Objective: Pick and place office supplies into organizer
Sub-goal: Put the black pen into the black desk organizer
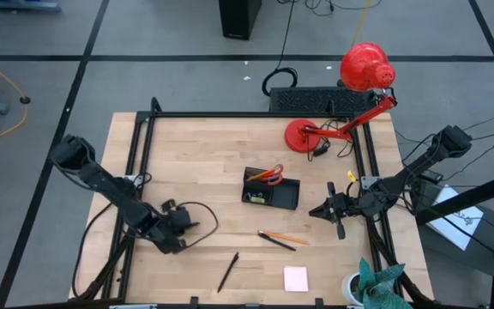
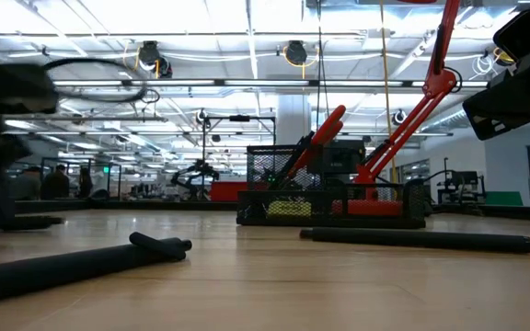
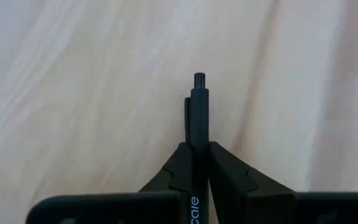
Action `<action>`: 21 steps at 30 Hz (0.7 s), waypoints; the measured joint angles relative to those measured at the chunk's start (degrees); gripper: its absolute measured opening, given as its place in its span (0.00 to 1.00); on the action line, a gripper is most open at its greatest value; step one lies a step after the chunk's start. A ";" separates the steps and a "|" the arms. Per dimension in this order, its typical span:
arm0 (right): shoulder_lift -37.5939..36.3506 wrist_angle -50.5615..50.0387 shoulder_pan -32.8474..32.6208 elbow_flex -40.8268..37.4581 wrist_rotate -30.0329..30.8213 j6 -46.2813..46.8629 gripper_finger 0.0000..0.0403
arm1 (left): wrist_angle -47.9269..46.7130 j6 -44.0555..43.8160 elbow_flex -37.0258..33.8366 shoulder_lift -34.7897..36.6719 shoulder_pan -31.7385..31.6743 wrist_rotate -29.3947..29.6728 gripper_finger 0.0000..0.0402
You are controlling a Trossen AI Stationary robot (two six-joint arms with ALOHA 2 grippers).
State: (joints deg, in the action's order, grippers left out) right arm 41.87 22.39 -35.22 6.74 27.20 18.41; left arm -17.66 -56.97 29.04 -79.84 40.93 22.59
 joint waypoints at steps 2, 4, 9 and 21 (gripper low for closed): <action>-0.02 0.00 0.00 0.00 0.02 0.00 0.04 | 5.27 5.16 -0.21 0.43 -0.70 2.70 0.08; 0.02 0.02 0.00 -0.02 0.02 0.00 0.04 | 11.52 11.05 -0.22 0.33 -1.76 4.68 0.09; 0.36 0.13 0.02 -0.04 2.27 -0.01 0.04 | 22.91 24.63 -0.33 0.44 -6.72 7.95 0.09; 0.81 0.13 0.00 -0.04 2.99 -0.05 0.04 | 53.70 52.13 -0.20 0.62 -22.24 -6.02 0.10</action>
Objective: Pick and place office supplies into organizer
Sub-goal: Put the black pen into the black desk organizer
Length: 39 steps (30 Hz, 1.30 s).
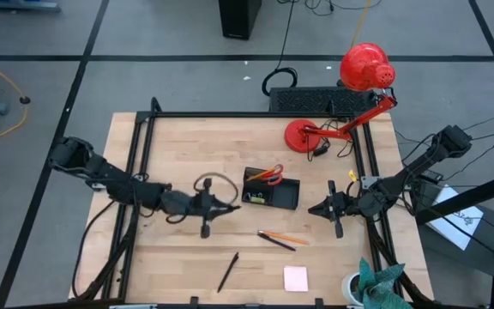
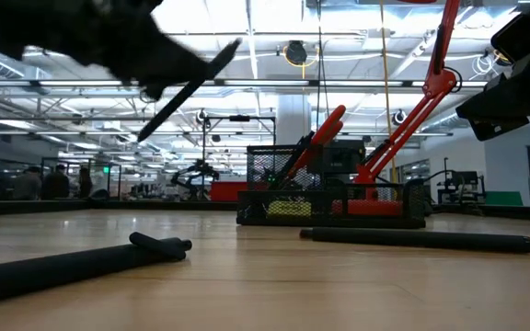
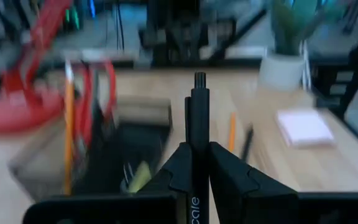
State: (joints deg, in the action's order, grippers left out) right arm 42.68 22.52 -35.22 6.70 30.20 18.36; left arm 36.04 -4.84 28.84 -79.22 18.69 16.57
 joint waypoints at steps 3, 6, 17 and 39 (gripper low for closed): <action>0.00 0.00 0.00 0.00 0.00 -0.13 0.04 | 5.22 3.84 0.09 0.03 -4.26 -4.46 0.10; 0.00 0.00 0.00 0.00 0.01 -0.22 0.04 | 7.93 6.03 0.09 0.04 -8.17 -8.45 0.10; 0.00 0.21 0.00 0.00 0.08 -1.15 0.04 | 18.10 11.12 2.02 -1.24 -19.65 -22.24 0.10; 0.00 1.45 0.00 0.04 -0.25 -3.88 0.04 | 19.64 7.88 21.24 -29.47 -32.33 -40.92 0.10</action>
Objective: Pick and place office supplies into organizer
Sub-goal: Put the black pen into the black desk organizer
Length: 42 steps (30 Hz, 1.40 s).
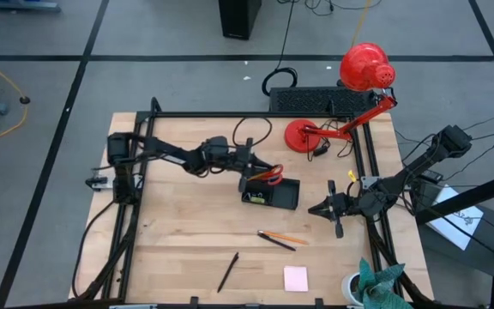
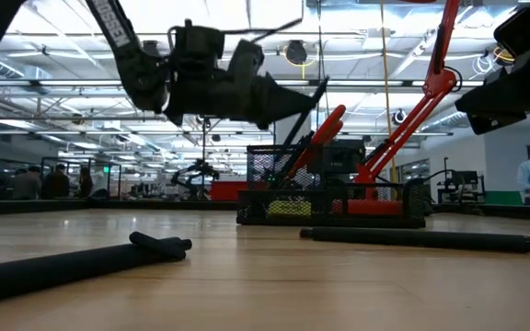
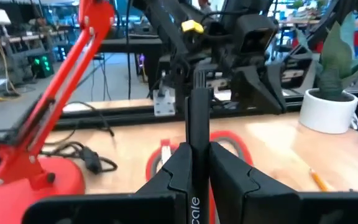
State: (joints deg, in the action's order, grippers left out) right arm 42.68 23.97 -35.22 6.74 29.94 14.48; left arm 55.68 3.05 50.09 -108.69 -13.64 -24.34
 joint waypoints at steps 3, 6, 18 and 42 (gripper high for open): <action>0.02 -0.45 0.00 0.00 -0.12 1.18 0.04 | 2.46 -0.68 0.02 -1.52 0.09 -1.29 0.10; 0.09 -0.69 0.00 0.00 -0.19 1.83 0.04 | 2.63 -0.34 0.02 -2.39 0.55 -1.45 0.10; 0.09 -0.68 -0.09 0.00 -0.21 3.06 0.04 | 1.51 4.07 -1.90 -2.57 0.75 -3.77 0.10; 0.11 0.13 -0.11 0.00 -0.08 2.86 0.04 | -1.20 0.22 -3.21 -2.51 0.80 1.45 0.10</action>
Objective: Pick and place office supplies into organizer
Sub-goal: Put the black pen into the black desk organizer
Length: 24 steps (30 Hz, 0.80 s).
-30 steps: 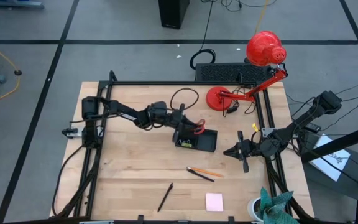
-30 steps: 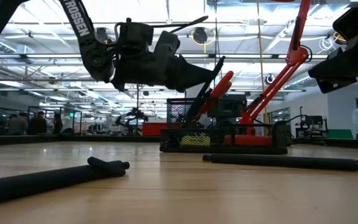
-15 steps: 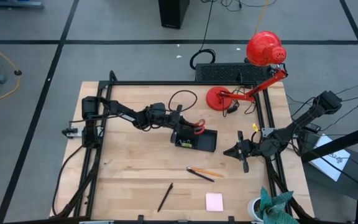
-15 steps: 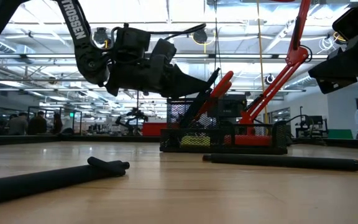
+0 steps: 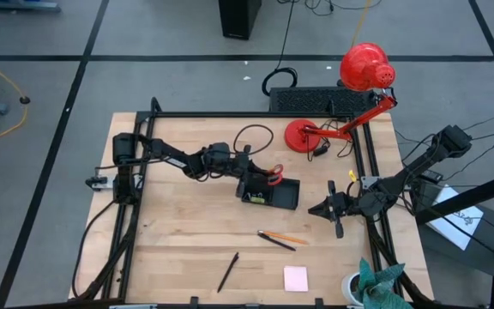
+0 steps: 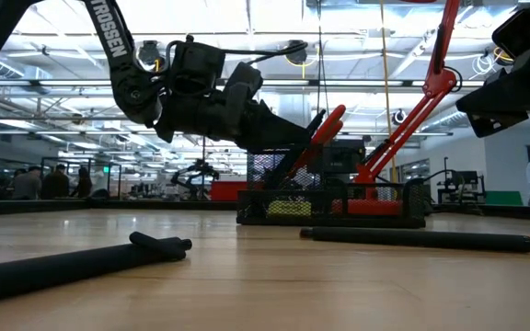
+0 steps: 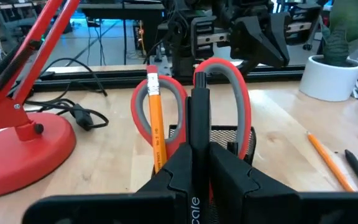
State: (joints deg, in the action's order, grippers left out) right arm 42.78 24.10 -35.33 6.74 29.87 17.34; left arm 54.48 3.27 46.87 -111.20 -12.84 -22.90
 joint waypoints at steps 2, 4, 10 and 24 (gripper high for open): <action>0.00 0.01 0.00 0.00 0.00 -0.01 0.04 | -0.02 -0.41 0.00 0.00 -0.02 -0.71 0.11; 0.00 0.04 0.00 0.00 0.02 0.00 0.04 | -0.04 -0.83 0.00 0.01 -0.01 -1.37 0.13; 0.00 0.09 -0.01 0.00 0.04 0.04 0.04 | -0.98 -1.38 -0.02 1.13 0.00 -1.61 0.25; 0.00 0.98 -0.02 0.00 -0.04 0.56 0.04 | -54.81 0.95 6.46 26.77 11.61 20.52 0.38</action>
State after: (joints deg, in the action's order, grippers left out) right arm 42.78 25.08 -35.35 6.74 29.82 17.90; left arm -0.33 4.21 53.33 -84.43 -1.23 -2.38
